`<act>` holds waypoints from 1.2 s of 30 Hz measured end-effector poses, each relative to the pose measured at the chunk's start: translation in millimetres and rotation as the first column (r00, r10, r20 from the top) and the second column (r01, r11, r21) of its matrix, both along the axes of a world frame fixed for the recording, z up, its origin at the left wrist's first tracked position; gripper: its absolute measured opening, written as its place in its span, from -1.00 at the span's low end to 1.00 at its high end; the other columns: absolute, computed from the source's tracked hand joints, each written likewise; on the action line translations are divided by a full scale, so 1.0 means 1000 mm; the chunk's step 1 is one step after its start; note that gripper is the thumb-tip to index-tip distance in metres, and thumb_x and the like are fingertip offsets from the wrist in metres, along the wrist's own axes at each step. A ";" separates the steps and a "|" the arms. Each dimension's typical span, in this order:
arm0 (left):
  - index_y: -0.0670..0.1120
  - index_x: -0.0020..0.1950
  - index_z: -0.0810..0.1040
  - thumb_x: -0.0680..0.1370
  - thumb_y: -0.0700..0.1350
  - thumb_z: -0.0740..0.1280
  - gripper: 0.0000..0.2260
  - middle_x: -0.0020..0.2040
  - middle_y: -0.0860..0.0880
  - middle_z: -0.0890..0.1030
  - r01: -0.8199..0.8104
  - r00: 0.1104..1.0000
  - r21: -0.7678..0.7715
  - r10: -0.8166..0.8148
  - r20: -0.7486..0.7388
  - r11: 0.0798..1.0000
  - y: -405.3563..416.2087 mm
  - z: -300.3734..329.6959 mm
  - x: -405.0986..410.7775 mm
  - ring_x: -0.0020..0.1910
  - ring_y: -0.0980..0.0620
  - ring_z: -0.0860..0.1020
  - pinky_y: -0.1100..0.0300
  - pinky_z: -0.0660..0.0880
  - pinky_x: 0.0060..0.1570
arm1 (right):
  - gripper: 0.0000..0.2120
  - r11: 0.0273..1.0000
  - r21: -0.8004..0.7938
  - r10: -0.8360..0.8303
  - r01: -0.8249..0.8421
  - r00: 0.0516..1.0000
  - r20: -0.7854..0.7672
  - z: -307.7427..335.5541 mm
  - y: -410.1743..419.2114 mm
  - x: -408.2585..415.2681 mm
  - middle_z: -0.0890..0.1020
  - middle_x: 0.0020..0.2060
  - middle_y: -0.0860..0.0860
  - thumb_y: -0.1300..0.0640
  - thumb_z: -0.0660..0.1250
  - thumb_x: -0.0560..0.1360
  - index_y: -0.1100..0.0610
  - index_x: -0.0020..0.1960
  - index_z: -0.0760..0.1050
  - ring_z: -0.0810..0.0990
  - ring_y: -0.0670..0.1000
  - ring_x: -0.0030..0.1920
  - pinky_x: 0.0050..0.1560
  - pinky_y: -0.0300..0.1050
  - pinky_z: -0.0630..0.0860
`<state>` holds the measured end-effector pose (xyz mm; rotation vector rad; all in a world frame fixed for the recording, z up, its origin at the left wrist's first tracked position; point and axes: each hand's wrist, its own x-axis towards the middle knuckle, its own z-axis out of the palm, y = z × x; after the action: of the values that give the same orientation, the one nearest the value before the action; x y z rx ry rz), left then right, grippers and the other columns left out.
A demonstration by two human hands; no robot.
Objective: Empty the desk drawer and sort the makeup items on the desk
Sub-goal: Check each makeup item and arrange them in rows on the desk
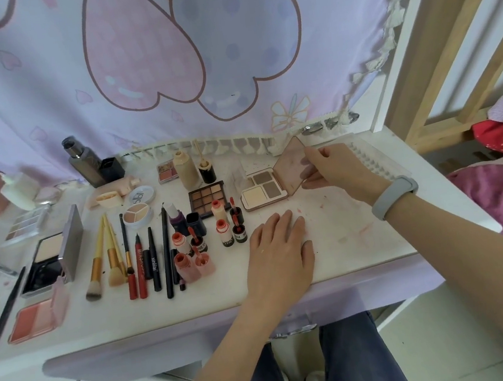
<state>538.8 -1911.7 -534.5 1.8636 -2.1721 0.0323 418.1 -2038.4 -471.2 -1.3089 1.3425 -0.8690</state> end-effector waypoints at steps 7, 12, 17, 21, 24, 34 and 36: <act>-0.08 0.22 0.54 0.51 0.01 0.05 -0.59 0.22 -0.07 0.56 -0.007 1.000 -0.039 0.007 0.001 0.999 0.000 -0.003 -0.001 0.21 -0.08 0.51 -0.02 0.43 0.18 | -0.73 0.889 -0.454 -0.215 -0.064 0.816 -0.536 -0.023 0.017 -0.047 0.63 -0.21 0.16 0.14 0.15 0.56 0.28 -0.09 0.55 0.57 0.11 -0.23 -0.13 -0.04 0.48; -0.08 0.21 0.54 0.51 0.00 0.05 -0.60 0.22 -0.07 0.56 -0.026 1.000 -0.070 0.026 0.000 0.997 0.001 -0.006 -0.003 0.21 -0.07 0.52 -0.02 0.44 0.18 | -0.46 0.875 -0.458 -0.333 -0.158 0.492 -0.805 -0.039 0.014 -0.072 0.40 0.31 0.17 -0.22 0.24 0.45 0.06 0.31 0.42 0.30 0.24 0.33 0.23 0.18 0.24; -0.07 0.21 0.54 0.51 0.01 0.05 -0.60 0.22 -0.06 0.56 -0.024 1.000 -0.082 0.023 -0.005 0.996 0.000 -0.006 -0.004 0.21 -0.07 0.51 -0.01 0.43 0.18 | -0.25 0.972 -0.145 -0.053 -0.182 0.434 -0.899 -0.031 0.010 -0.075 0.08 0.49 0.09 -0.37 0.17 0.40 -0.07 0.47 0.07 0.09 0.19 0.45 0.37 0.18 0.11; -0.08 0.22 0.53 0.51 0.01 0.05 -0.59 0.23 -0.07 0.55 -0.012 0.999 -0.036 0.010 -0.037 0.999 0.000 -0.006 -0.002 0.23 -0.07 0.51 -0.01 0.42 0.19 | -0.30 0.982 -0.156 -0.096 -0.107 0.428 -0.898 -0.029 0.029 -0.077 0.14 0.45 0.09 -0.26 0.25 0.40 -0.04 0.44 0.14 0.17 0.22 0.40 0.32 0.19 0.16; -0.07 0.28 0.49 0.52 0.03 0.01 -0.56 0.32 -0.06 0.48 0.000 0.997 -0.010 -0.001 -0.081 1.000 0.001 -0.005 -0.002 0.32 -0.06 0.42 0.02 0.31 0.30 | -0.35 0.967 -0.254 -0.206 -0.008 0.560 -0.803 -0.029 0.047 -0.086 0.21 0.41 0.04 -0.19 0.30 0.39 -0.06 0.42 0.22 0.21 0.19 0.38 0.31 0.19 0.16; 0.12 0.31 0.33 0.53 0.05 0.27 -0.64 0.21 0.13 0.50 0.321 0.204 0.060 -0.007 -0.979 0.945 -0.008 0.081 -0.043 0.09 0.14 0.57 0.17 0.54 0.07 | -0.37 0.809 -0.587 -0.160 0.035 0.974 -0.162 -0.007 0.099 -0.086 0.17 0.21 -0.31 -0.26 0.28 0.19 -0.27 0.24 0.21 0.17 -0.43 0.24 0.17 -0.58 0.16; 0.04 0.27 0.38 0.57 -0.09 0.22 -0.73 0.13 0.05 0.57 0.322 0.114 0.018 -0.020 -0.993 0.947 -0.014 0.097 -0.052 0.03 0.08 0.61 0.13 0.59 -0.06 | -0.39 0.802 -0.592 -0.064 -0.081 0.973 -0.220 -0.009 0.105 -0.081 0.15 0.26 -0.32 -0.26 0.29 0.24 -0.30 0.26 0.20 0.18 -0.29 0.32 0.26 -0.42 0.19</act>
<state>486.6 -1925.6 -437.6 0.9858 -1.2907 -1.2385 336.9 -1933.7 -479.8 -1.9564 1.2768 -1.2292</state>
